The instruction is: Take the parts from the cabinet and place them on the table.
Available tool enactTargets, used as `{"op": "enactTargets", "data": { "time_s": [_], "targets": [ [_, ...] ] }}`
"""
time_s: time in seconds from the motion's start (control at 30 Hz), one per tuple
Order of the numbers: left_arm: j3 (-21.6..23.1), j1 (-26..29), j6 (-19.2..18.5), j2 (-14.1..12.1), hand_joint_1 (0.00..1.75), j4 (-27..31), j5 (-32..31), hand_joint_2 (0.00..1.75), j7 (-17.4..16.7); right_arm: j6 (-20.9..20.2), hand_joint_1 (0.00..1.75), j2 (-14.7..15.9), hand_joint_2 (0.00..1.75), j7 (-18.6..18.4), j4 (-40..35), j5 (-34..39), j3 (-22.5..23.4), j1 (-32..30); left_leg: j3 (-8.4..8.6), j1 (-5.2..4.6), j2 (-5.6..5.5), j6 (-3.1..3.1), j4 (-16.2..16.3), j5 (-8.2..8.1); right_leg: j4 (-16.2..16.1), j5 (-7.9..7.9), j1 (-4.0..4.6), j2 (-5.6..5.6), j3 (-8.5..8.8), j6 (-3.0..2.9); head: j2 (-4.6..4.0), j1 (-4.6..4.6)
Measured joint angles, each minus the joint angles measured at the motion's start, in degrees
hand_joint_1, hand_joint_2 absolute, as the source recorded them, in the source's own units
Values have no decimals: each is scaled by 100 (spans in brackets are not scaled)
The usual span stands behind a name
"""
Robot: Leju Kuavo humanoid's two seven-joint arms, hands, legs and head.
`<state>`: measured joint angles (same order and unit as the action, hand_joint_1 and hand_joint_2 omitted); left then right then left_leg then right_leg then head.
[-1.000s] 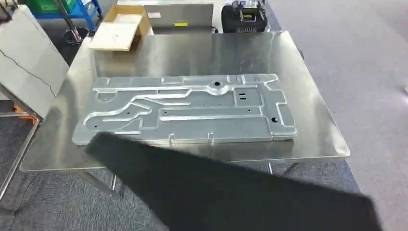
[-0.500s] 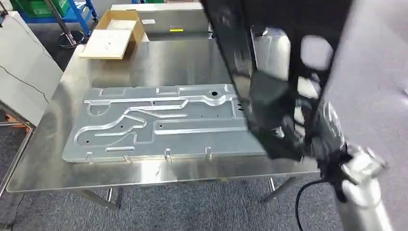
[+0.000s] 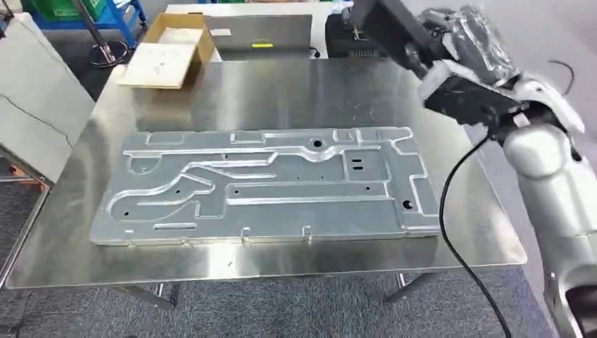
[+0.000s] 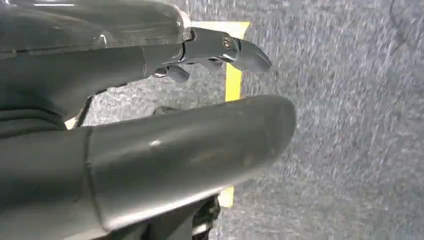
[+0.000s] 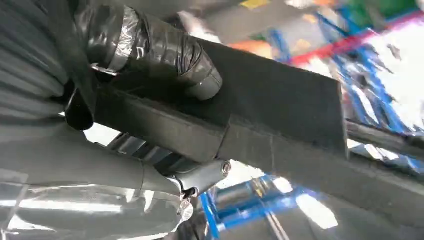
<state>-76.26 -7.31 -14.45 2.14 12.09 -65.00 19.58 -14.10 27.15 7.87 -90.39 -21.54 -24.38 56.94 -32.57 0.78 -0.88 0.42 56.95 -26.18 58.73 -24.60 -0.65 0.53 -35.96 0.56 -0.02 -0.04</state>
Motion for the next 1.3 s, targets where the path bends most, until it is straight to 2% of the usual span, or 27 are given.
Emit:
{"op": "enactTargets", "data": {
  "time_s": [0.07,0.1,0.13,0.2,0.23,0.27,0.3,0.37,0.4,0.5,0.53,0.57,0.6,0.67,0.7,0.73,0.77,0.8,0.83,0.87,0.9,1.03,1.1,1.13,1.23,1.27,1.3],
  "targets": [
    [11,-27,-46,7,0,0,0,0,4,-233,175,0,175,-83,468,-359,-583,388,1,0,25,-73,23,-80,-104,19,-61,3,71,-83,0,0],
    [15,-48,-55,7,0,0,0,0,9,-238,175,2,175,-76,630,-408,-817,500,-73,1,45,-88,229,-190,-121,8,-58,-7,106,-120,0,0],
    [22,-57,-55,7,0,0,2,0,9,-235,175,2,175,-74,753,-428,-966,578,-222,4,56,-100,533,-334,-123,2,-53,-21,115,-144,0,-4],
    [39,-47,-55,7,0,0,2,0,9,-227,175,0,175,-72,979,-450,-1272,723,-805,2,56,-124,1586,-701,-134,-12,-33,-27,129,-171,0,-2],
    [44,-38,-55,7,0,0,2,0,9,-222,175,0,175,-72,1059,-450,-1402,766,-990,2,56,-119,1848,-707,-137,-20,-22,-25,148,-180,0,-2],
    [46,-33,-55,7,0,0,2,0,9,-222,175,0,175,-72,1110,-450,-1492,789,-1032,0,56,-103,1816,-576,-149,-33,-10,-23,177,-187,0,-2],
    [48,-31,-55,7,0,0,2,0,9,-220,175,0,175,-70,1151,-445,-1562,808,-945,-5,56,-72,1510,-300,-153,-63,1,-20,215,-189,0,-2],
    [48,-29,-55,7,0,0,2,0,9,-218,175,0,175,-70,1225,-445,-1653,873,-524,-26,52,24,456,382,-153,-138,27,-20,326,-183,0,-2],
    [48,-22,-55,0,0,2,2,0,9,-207,175,0,175,-70,1260,-445,-1684,903,-410,-55,43,77,211,431,-168,-161,31,-22,344,-173,0,2],
    [52,-26,-100,-2,0,0,4,0,20,-325,175,0,175,-83,1346,-436,-1770,970,-352,-79,47,87,75,336,-139,-173,45,-8,285,-108,0,-2],
    [57,-31,-127,-2,0,0,7,0,35,-435,175,0,175,-85,1387,-434,-1842,997,-335,-75,49,106,26,299,-142,-180,47,-9,281,-82,0,-2],
    [68,-38,-170,0,0,0,11,0,52,-478,175,0,175,-89,1446,-469,-1944,1037,-287,16,61,126,-46,312,-122,-237,69,-16,253,-45,0,-4],
    [92,-38,-214,6,0,0,7,0,81,-493,175,-13,175,-90,1527,-513,-2045,1073,-267,-3,51,135,-66,312,17,-328,59,-27,225,-25,0,2],
    [125,-44,-300,11,0,0,7,0,136,-500,175,-99,175,-89,1689,-614,-2321,1120,-254,-2,61,173,-63,299,753,-677,33,-24,-125,-1,0,2],
    [136,-48,-339,11,0,0,4,0,171,-500,175,-147,175,-89,1794,-671,-2529,1106,-247,-2,61,182,-61,292,1274,-870,21,-23,-402,18,0,0],
    [144,-46,-363,11,0,0,2,0,221,-502,175,-216,175,-87,1904,-734,-2769,1067,-245,0,60,183,-53,288,1652,-941,2,-24,-631,37,0,2],
    [149,-41,-382,11,0,0,0,0,247,-506,175,-281,175,-89,1999,-808,-2931,1035,-239,0,58,179,-46,282,1688,-860,-21,-25,-697,46,0,2],
    [153,-39,-407,11,0,0,0,0,273,-515,175,-361,175,-92,2076,-850,-3084,1014,-234,1,53,169,-36,273,1450,-640,-42,-31,-628,51,0,2],
    [160,-38,-422,13,0,0,-13,175,306,-530,0,-444,0,-89,2146,-863,-3217,1009,-220,1,51,151,-25,255,1022,-359,-58,-33,-446,52,0,2],
    [175,-39,-446,15,0,0,-35,175,332,-548,0,-537,0,-89,2213,-873,-3356,1010,-204,2,51,125,-6,235,492,-71,-68,-38,-209,47,0,0],
    [195,-40,-461,15,0,0,-37,175,354,-568,0,-630,0,-89,2270,-880,-3462,1003,-204,2,52,90,5,208,51,51,-67,-49,-38,34,0,2],
    [273,-69,-476,15,0,0,-55,175,404,-745,0,-1030,0,-135,2528,-685,-3853,940,-197,-13,58,-32,-19,227,-40,-6,11,-15,26,-36,0,-4],
    [288,-71,-476,26,0,0,-70,175,407,-859,0,-1161,0,-186,2605,-445,-3920,949,-238,2,64,-99,86,108,-115,35,-43,-29,76,-132,0,-2],
    [291,-71,-476,26,0,0,-83,175,407,-956,0,-1230,0,-186,2648,-235,-3933,977,-362,3,63,-119,376,-86,-118,30,-43,-37,78,-183,0,-6],
    [304,-66,-470,24,0,0,-85,175,402,-1230,0,-1309,0,-175,2738,415,-4038,943,-999,4,62,-161,1731,-653,-119,32,-25,-38,80,-197,0,-4],
    [315,-59,-470,24,0,0,-90,175,400,-1337,0,-1314,0,-175,2777,642,-4060,914,-1089,4,63,-163,1895,-637,-114,29,-22,-42,81,-201,0,-4],
    [326,-55,-468,24,0,0,-90,175,400,-1390,0,-1314,0,-172,2813,786,-4084,904,-1027,5,63,-159,1743,-488,-103,24,-22,-43,82,-201,0,-4]
  ]
}}
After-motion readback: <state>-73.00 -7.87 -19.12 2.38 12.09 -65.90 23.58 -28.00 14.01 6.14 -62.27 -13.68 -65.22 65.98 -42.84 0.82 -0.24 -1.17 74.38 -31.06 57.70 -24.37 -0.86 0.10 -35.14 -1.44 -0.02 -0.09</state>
